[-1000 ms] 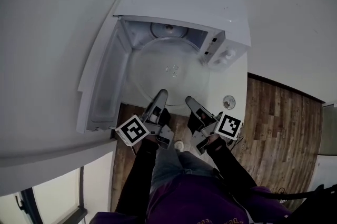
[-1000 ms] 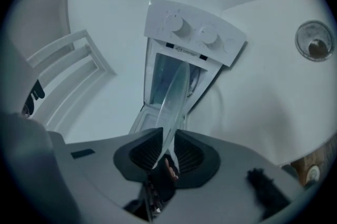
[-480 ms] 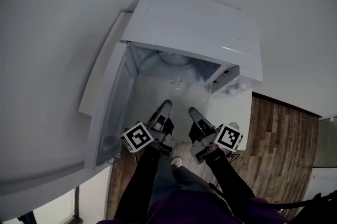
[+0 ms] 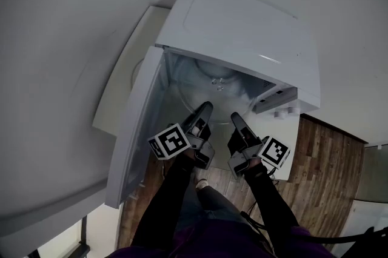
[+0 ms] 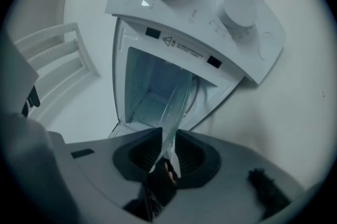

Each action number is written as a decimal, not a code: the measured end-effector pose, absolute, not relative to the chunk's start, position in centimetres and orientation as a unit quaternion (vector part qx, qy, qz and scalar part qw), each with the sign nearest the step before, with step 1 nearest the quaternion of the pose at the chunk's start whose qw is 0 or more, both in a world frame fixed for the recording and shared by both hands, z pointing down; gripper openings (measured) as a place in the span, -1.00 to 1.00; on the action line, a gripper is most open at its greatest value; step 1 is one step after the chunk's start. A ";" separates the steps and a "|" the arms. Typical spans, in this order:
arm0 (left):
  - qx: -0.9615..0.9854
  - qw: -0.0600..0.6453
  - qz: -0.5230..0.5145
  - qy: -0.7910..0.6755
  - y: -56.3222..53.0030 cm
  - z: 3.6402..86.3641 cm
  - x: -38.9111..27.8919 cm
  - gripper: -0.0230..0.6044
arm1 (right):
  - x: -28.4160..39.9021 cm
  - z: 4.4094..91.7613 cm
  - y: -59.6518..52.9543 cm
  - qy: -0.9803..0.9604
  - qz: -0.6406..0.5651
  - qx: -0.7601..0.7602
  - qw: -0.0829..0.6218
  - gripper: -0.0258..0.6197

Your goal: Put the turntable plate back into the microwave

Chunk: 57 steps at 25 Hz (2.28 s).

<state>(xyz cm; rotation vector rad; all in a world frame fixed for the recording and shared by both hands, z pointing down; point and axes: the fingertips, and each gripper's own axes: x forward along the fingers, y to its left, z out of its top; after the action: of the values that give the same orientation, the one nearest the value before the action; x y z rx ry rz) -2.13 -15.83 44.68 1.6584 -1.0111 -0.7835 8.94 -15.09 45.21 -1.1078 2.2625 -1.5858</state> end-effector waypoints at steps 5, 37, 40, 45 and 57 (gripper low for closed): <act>0.685 0.508 -0.319 -0.414 -17.6 45.6 -2.6 -0.73 | 7.7 45.5 -16.7 0.759 -0.530 -0.365 0.103 -0.67; 0.614 0.535 -0.383 -0.435 -21.6 48.1 -3.1 -0.77 | 8.1 47.2 -21.7 0.775 -0.482 -0.406 0.048 -0.63; 0.613 0.537 -0.383 -0.435 -21.8 48.1 -3.4 -0.77 | 7.7 47.0 -22.0 0.782 -0.476 -0.399 0.050 -0.63; 0.615 0.538 -0.376 -0.437 -22.2 47.8 -3.6 -0.77 | 7.6 46.8 -22.3 0.777 -0.476 -0.407 0.063 -0.63; 0.593 0.547 -0.403 -0.432 -23.3 47.6 -3.7 -0.79 | 7.6 46.4 -23.4 0.773 -0.466 -0.426 0.070 -0.61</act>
<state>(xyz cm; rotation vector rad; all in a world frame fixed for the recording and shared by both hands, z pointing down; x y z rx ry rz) -3.67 -23.33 47.64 1.4059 -1.0249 -0.9560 7.59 -23.42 46.40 -1.2806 2.3245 -1.4018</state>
